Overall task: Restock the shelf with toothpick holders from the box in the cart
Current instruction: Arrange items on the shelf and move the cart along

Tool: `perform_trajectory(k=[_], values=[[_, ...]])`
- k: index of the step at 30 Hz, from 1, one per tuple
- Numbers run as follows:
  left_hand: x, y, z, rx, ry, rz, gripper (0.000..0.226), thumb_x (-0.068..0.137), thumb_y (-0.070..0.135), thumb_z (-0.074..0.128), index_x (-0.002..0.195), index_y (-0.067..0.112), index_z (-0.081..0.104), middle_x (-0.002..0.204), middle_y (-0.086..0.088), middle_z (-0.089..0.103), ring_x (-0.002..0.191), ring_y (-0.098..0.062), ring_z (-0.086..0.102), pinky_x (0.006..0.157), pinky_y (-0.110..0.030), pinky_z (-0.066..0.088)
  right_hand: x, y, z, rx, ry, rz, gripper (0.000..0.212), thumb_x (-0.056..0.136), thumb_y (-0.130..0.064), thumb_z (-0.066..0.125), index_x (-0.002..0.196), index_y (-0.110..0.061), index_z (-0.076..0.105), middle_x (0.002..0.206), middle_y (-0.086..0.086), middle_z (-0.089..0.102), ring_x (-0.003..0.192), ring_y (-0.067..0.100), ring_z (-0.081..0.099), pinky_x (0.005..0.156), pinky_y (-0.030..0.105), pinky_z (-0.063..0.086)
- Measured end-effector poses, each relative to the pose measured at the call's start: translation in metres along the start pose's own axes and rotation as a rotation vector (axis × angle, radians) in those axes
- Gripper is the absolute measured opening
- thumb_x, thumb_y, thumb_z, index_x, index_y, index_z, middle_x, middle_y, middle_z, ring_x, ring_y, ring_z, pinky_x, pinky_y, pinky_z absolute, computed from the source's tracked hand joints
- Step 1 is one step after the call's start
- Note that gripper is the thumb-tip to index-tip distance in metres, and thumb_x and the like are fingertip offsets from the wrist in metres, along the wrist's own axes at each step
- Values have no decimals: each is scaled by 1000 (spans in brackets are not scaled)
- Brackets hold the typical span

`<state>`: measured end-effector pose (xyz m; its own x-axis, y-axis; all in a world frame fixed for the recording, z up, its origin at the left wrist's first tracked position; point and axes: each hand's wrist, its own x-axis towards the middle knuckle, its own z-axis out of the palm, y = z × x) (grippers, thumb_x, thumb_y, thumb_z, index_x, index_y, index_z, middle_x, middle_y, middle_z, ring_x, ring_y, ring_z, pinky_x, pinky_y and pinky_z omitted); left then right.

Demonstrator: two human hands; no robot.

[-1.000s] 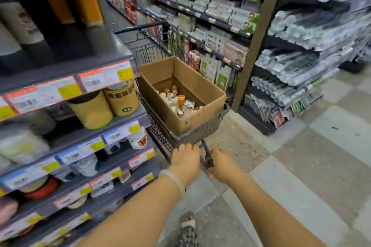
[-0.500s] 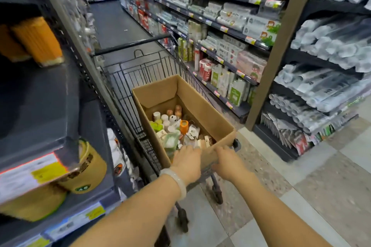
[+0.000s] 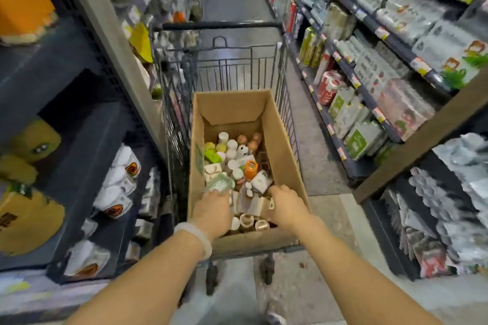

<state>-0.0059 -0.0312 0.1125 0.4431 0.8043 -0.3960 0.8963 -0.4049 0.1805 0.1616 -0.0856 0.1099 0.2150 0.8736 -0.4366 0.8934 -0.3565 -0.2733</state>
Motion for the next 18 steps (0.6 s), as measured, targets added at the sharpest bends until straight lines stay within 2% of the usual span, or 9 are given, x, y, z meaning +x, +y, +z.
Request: perform_trajectory(k=[7,10,18], values=[[14,2,10,-162,-9,-214,52,89,28,57,136,13,40,132,-12,48,119,-31,45,98,-39,41,46,19,-5,-19,-148,-142,56,89,-23,58,139,-12,36,134,14,43,122,33,43,101,43,41],[20,-5,17,-202,-32,-278,52,87,28,59,134,15,41,129,-12,50,117,-32,46,97,-40,42,64,21,3,-24,-202,-181,53,88,-24,60,135,-12,40,131,14,44,120,33,46,99,43,43],[62,-6,40,-289,-136,-380,49,88,28,58,131,10,42,128,-14,48,118,-32,45,97,-40,43,108,27,33,-31,-301,-187,57,87,-24,63,136,-9,39,132,15,45,121,34,45,98,42,43]])
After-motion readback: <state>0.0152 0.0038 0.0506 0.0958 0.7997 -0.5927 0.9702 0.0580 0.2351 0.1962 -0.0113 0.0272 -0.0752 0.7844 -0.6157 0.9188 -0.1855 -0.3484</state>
